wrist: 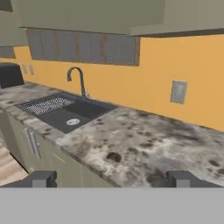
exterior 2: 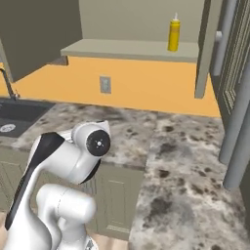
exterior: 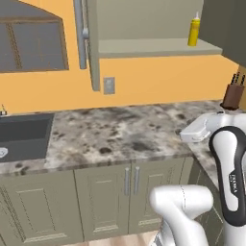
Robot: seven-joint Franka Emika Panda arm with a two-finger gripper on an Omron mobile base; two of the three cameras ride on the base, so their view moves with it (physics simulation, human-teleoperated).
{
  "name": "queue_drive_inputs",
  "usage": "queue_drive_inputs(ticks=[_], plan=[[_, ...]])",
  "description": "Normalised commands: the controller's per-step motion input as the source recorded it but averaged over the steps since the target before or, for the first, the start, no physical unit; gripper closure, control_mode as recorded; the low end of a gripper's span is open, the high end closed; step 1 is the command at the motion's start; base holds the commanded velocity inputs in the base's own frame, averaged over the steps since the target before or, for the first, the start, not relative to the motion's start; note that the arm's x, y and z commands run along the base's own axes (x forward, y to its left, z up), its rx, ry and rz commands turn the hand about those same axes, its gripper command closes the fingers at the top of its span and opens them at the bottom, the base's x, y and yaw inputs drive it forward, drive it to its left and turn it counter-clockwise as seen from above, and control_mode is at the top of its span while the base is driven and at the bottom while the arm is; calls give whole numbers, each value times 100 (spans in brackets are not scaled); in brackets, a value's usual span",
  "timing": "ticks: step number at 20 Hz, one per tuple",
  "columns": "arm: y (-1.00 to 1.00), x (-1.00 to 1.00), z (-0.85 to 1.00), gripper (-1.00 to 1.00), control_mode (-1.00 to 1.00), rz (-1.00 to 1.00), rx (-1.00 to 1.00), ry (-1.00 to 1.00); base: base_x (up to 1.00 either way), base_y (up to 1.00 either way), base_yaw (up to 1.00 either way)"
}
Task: Move the ketchup and mustard from the cabinet to the dining counter.
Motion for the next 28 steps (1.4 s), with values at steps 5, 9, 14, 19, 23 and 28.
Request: queue_drive_inputs(ticks=[5, 9, 14, 19, 23, 28], plan=[[0, 0, 0, -100, 100, 0, 0, 0, 33, -42, -17], [0, 0, 0, -100, 100, 0, 0, 0, 54, -44, -14], [0, 0, 0, -100, 100, 0, 0, 0, 100, -9, -4], [0, 0, 0, -100, 100, 0, 0, 0, 100, -39, -1], [0, 0, 0, -100, 100, 0, 0, 0, 24, -98, -1], [0, 0, 0, -100, 100, 0, 0, 0, 12, -99, -12]])
